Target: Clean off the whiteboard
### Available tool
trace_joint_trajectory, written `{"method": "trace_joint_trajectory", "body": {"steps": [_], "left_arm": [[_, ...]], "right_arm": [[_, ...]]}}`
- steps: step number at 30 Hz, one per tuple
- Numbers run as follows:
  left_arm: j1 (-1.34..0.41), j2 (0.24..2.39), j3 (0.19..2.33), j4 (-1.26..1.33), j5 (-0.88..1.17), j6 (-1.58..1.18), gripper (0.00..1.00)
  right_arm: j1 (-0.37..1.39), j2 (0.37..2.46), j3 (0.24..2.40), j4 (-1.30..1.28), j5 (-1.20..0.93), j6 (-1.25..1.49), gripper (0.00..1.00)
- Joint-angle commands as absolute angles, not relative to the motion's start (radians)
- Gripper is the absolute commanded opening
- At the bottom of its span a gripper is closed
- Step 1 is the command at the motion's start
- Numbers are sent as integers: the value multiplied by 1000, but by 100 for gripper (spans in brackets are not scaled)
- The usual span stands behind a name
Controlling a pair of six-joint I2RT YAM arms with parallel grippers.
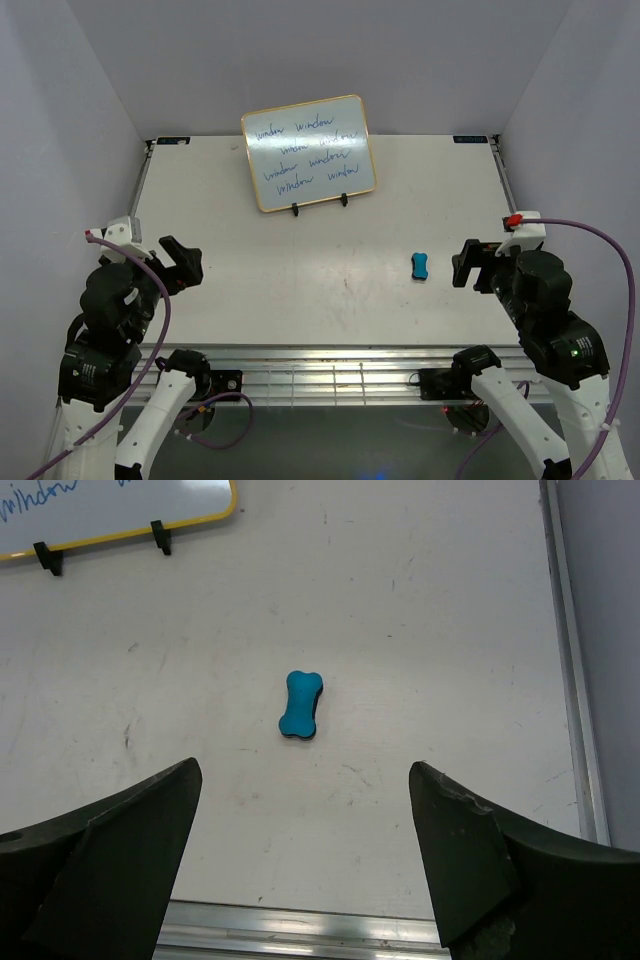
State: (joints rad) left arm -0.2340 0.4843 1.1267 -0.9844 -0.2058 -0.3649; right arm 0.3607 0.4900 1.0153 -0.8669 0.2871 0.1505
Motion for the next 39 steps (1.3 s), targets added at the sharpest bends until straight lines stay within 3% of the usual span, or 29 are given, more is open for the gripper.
{"method": "trace_joint_trajectory", "body": {"steps": [1,12,16,21,25,26,29,34,39], "left_arm": [[-238,491,1138,-999,-216,-380,98],[-239,512,1143,-911,-16,-368,98],[-238,574,1004,-598,187,-423,98],[-230,949,969,-234,316,-512,98],[-96,1238,1071,23,434,-411,98],[-45,1276,1036,116,612,-432,98],[159,1466,994,480,864,-636,98],[219,1840,1232,520,1072,-635,95],[212,2066,1380,581,1218,-653,98]], "right_arm": [[364,466,1032,-836,264,140,90],[365,379,973,-697,81,181,90],[364,322,960,-635,38,176,90],[365,333,963,-650,-46,183,90],[365,328,971,-673,-81,170,90],[365,328,979,-678,-95,155,90],[365,334,995,-699,-119,146,90],[364,341,991,-690,-233,141,90],[364,341,960,-650,-311,161,90]]}}
